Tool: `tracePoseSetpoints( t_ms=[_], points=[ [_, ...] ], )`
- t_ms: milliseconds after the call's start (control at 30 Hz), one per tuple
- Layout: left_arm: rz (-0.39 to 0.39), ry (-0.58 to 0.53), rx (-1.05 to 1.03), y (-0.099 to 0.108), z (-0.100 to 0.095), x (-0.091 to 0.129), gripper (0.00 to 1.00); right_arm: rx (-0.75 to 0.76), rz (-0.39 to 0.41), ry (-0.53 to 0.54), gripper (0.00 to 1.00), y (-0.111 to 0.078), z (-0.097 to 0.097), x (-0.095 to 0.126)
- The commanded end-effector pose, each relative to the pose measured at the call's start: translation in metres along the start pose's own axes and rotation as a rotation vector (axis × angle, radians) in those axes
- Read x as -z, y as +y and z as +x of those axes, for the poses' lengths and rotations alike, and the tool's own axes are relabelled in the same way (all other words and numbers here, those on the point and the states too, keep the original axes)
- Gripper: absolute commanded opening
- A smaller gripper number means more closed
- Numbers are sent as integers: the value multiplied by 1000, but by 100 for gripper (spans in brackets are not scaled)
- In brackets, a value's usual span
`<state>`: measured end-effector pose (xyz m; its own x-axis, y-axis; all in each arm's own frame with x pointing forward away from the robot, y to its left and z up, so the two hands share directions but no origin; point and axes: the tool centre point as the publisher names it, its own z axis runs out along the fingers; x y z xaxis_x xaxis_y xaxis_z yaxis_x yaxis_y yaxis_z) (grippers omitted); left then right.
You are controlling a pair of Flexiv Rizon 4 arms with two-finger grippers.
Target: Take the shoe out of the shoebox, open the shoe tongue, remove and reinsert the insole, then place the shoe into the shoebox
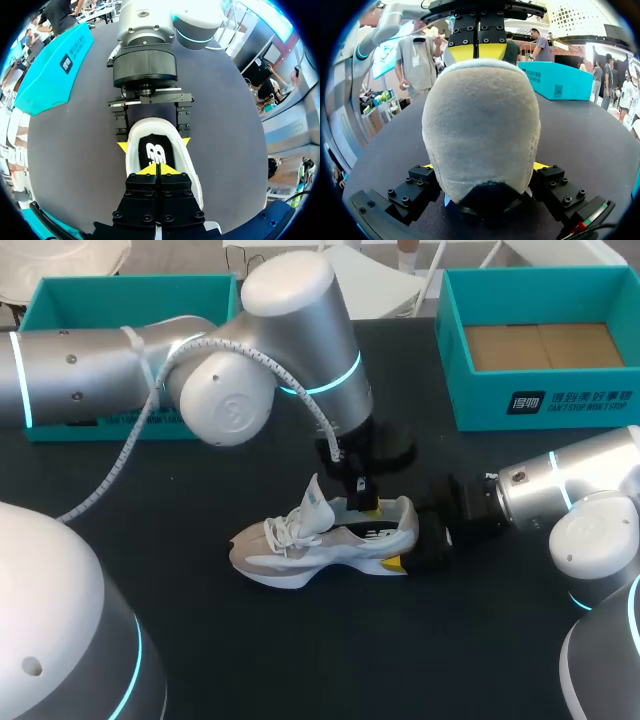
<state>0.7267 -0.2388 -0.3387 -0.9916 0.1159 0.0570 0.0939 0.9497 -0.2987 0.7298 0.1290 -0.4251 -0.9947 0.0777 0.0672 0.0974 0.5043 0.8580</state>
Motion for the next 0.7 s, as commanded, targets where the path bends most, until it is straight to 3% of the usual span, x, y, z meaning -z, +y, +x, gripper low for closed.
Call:
tracePoseSetpoints(
  t_ms=[33, 333, 700],
  points=[
    [0, 0, -1, 1, 0, 1, 0, 0, 1, 0, 0, -2, -1, -6],
    [-1, 0, -2, 0, 1, 0, 0, 0, 1, 0, 0, -2, -1, -6],
    [-89, 34, -30, -4, 15, -22, 0, 0, 1, 0, 0, -2, -1, -6]
  ],
)
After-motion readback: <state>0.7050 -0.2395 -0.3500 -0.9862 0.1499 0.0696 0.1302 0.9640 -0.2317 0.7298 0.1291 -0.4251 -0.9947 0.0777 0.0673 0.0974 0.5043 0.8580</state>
